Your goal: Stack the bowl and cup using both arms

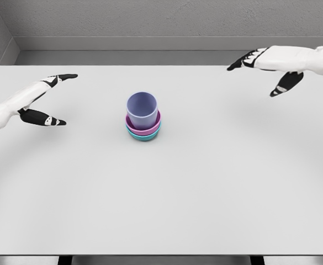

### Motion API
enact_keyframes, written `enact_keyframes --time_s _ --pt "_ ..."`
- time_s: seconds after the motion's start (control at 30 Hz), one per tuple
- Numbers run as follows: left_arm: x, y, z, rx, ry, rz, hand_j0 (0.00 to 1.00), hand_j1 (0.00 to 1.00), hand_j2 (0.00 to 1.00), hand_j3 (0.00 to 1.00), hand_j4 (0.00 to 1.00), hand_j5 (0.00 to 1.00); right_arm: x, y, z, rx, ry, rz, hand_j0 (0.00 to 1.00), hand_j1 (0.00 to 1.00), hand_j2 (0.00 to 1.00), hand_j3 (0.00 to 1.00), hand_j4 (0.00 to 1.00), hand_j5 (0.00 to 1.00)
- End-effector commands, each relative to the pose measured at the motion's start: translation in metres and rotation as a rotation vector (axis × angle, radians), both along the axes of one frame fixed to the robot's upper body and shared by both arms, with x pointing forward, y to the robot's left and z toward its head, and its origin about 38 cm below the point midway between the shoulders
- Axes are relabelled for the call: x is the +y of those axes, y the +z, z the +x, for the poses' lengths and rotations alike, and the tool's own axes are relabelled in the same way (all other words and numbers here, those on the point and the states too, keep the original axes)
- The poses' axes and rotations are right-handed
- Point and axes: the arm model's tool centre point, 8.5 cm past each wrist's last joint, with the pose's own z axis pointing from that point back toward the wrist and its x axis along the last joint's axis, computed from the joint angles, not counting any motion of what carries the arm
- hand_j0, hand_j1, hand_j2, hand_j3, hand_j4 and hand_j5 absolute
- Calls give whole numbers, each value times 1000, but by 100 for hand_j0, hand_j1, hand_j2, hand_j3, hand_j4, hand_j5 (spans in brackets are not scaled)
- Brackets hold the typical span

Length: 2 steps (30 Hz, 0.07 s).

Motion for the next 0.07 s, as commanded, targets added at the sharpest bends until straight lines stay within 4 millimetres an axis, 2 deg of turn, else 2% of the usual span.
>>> enact_keyframes --time_s 0.0,0.03 --pt "1 1 0 0 3 -8 100 100 100 100 100 100 -4 2 0 -2 -10 7 100 100 100 100 100 100" --pt "1 1 0 0 3 -8 100 100 100 100 100 100 -3 3 0 -3 -9 5 100 100 100 100 100 100"
